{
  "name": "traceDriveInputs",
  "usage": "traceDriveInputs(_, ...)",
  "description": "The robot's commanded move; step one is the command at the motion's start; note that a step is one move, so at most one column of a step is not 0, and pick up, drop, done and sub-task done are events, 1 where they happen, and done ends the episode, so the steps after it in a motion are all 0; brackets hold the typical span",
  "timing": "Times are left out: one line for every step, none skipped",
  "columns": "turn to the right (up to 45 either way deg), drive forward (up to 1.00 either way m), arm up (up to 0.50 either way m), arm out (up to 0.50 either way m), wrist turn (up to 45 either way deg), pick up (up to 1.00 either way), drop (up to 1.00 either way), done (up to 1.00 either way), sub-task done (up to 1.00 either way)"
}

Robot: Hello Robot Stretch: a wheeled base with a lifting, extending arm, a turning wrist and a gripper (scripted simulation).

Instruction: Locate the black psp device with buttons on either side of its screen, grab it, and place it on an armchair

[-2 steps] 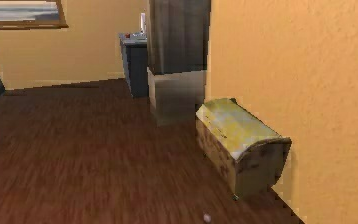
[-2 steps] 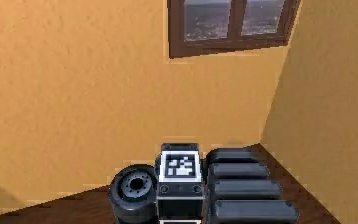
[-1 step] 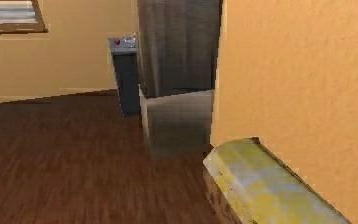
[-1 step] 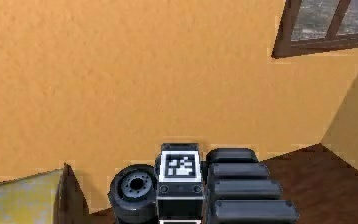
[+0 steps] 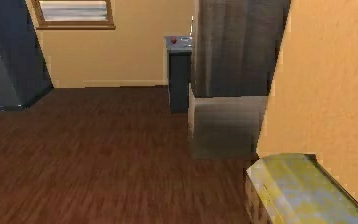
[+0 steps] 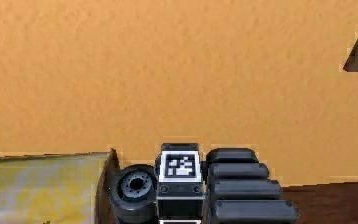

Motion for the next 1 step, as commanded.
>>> traceDriveInputs(0.0,0.05,0.00,0.00,0.0,0.00,0.00,0.00,0.00)
